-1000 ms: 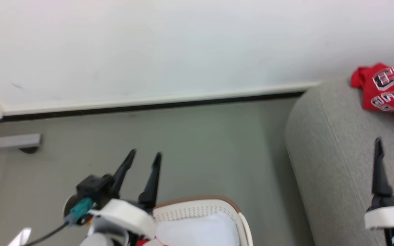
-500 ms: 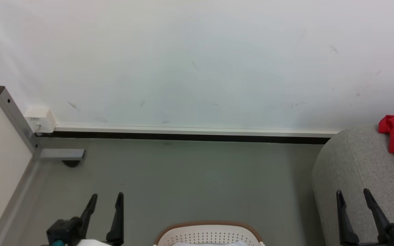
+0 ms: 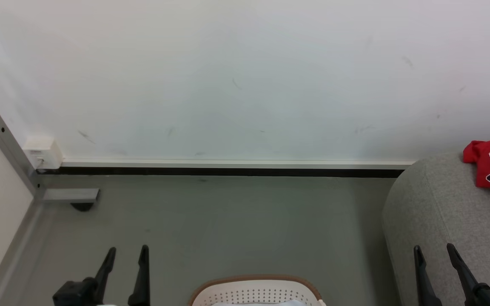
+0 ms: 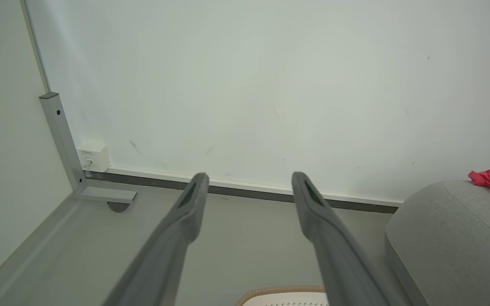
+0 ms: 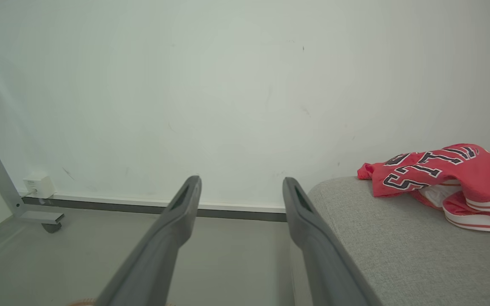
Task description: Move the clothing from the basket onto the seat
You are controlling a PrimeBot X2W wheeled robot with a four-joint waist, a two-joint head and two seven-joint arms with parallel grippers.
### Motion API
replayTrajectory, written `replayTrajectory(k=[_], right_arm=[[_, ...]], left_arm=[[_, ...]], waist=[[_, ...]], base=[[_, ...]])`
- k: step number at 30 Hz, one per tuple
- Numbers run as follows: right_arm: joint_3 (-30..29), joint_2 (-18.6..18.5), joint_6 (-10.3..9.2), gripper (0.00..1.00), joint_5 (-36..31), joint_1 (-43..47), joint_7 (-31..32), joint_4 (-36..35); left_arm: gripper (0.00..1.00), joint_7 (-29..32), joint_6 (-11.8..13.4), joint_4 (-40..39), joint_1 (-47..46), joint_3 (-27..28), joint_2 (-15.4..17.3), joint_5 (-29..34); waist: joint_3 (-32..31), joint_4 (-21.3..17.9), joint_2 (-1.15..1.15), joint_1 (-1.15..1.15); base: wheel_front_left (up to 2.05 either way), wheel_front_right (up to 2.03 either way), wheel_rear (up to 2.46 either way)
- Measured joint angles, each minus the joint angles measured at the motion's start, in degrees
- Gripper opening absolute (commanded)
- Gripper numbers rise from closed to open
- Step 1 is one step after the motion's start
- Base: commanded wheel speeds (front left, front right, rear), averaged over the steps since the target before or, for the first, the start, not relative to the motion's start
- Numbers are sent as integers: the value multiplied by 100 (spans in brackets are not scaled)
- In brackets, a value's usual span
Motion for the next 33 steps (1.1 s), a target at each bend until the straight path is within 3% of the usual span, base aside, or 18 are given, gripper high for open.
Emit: replayTrajectory(k=[11, 22, 27, 33], right_arm=[[133, 2, 0, 100, -2, -185, 0, -103], [333, 0, 0, 100, 125, -957, 0, -559], [506, 1, 0, 100, 213, -1362, -1, -794], [559, -3, 0, 100, 444, -1813, -1, -1079]], left_arm=[[100, 144, -257, 103, -121, -154, 2, 135], [100, 1919, -565, 466, -1216, -995, 330, 727], [100, 2893, -844, 961, -1680, -1483, 401, 1023], [100, 3368, -981, 1544, -2168, -1762, 439, 1239]], waist=[[273, -268, 0, 0], [1376, -649, 0, 1], [2066, -898, 0, 2], [2956, -1217, 0, 2]], base=[[0, 0, 0], [0, 0, 0], [0, 0, 0], [0, 0, 0]])
